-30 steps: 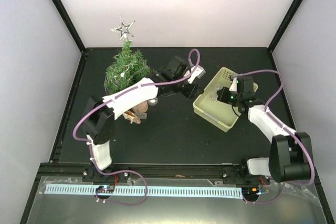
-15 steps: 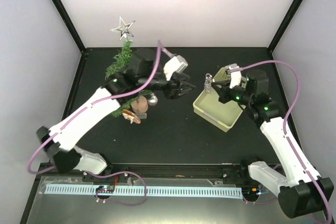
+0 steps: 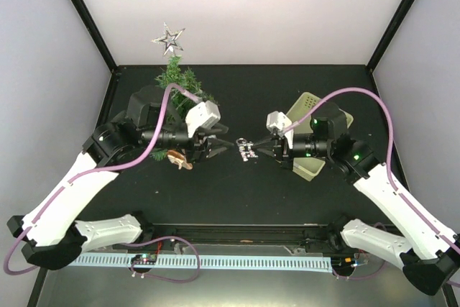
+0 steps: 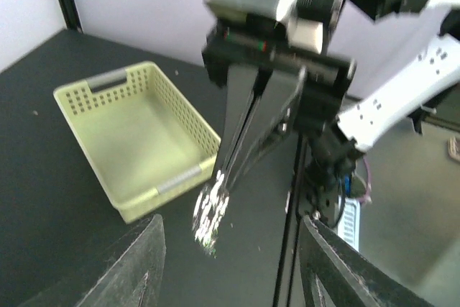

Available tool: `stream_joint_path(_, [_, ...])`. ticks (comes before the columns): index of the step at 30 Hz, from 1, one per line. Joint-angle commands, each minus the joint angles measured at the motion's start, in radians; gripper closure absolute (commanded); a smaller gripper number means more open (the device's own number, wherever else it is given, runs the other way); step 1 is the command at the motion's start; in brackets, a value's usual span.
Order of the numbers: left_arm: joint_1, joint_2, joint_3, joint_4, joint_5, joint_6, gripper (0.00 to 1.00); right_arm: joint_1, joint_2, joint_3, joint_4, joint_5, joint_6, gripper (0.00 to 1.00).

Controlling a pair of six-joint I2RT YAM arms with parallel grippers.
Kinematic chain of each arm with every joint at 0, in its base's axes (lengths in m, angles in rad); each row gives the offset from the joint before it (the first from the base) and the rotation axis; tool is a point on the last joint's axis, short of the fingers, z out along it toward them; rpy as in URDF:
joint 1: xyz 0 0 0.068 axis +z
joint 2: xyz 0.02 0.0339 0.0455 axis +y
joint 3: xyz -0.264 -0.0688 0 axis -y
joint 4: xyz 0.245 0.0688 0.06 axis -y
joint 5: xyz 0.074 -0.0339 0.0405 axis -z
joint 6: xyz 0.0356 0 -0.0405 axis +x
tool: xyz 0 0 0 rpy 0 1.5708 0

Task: Decorate the small christmas tree
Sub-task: Place the decoration item on the Christmas tree.

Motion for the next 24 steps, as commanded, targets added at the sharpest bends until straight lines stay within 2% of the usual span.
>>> stream_joint_path(1, [-0.004, -0.054, -0.045, -0.134, 0.049, 0.074, 0.50, 0.032, 0.002, 0.054, -0.060, -0.121, -0.134, 0.99])
stream_joint_path(4, [-0.004, -0.068, -0.052, -0.146, 0.068, 0.080, 0.59, 0.061, 0.029, 0.084, -0.098, -0.139, -0.170, 0.99])
stream_joint_path(11, [-0.004, -0.040, -0.065, -0.193, 0.109, 0.115, 0.67, 0.109, 0.041, 0.104, -0.136, -0.164, -0.215, 0.99])
stream_joint_path(16, [-0.004, -0.033, -0.085, -0.171, 0.196, 0.121, 0.75, 0.126, 0.061, 0.111, -0.149, -0.171, -0.220, 0.99])
stream_joint_path(24, [-0.004, 0.001, -0.092, -0.204, 0.275, 0.154, 0.79, 0.146, 0.097, 0.130, -0.134, -0.167, -0.189, 0.99])
